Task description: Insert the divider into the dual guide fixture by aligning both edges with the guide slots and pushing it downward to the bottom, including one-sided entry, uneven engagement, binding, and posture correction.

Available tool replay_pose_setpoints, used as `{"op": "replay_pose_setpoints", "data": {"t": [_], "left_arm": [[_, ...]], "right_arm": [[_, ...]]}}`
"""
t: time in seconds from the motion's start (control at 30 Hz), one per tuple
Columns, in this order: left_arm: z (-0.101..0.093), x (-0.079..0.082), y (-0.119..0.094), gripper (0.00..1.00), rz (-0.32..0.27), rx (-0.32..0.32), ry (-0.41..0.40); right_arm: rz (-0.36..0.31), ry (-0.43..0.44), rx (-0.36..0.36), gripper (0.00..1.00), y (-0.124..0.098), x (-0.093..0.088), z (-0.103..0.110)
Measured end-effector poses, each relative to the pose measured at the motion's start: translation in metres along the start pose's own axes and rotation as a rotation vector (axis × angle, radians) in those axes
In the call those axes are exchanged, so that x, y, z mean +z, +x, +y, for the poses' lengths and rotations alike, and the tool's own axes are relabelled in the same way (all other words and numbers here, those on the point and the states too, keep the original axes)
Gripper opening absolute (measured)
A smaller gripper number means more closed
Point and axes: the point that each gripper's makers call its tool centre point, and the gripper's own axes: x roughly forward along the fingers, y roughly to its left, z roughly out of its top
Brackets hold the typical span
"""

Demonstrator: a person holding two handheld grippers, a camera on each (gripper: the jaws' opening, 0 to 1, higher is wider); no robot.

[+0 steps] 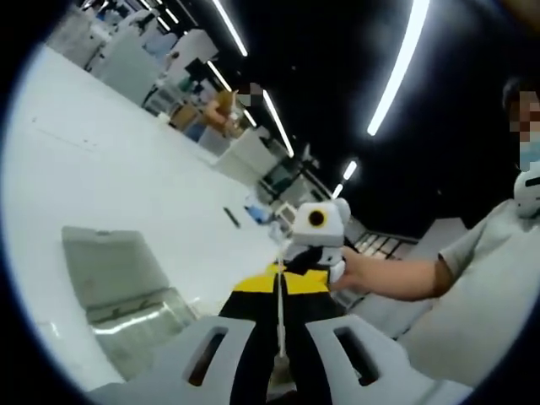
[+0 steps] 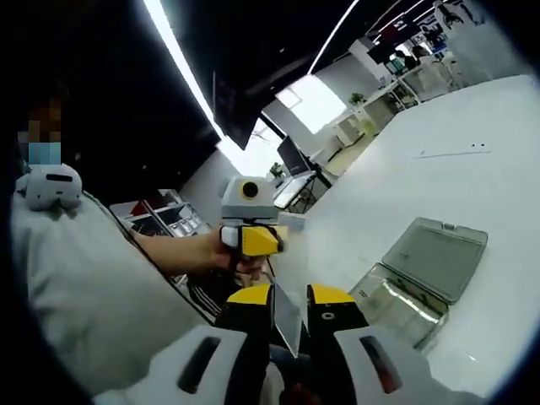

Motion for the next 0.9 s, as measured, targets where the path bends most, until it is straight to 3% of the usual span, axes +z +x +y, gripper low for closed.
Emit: {"op": "replay_pose_setpoints", "data": {"t": [0.33,0.9], "left_arm": [[-0.005,0.002,0.001,0.0,-0.008,-0.029,-0.01],[-0.008,0.006,0.0,0.0,-0.027,-0.055,-0.025]], "right_arm": [[-0.013,0.029,0.074,0.1,0.004,0.001,0.01],[-0.045,0.068,0.126,0.03,0.002,0.007,0.013]]}}
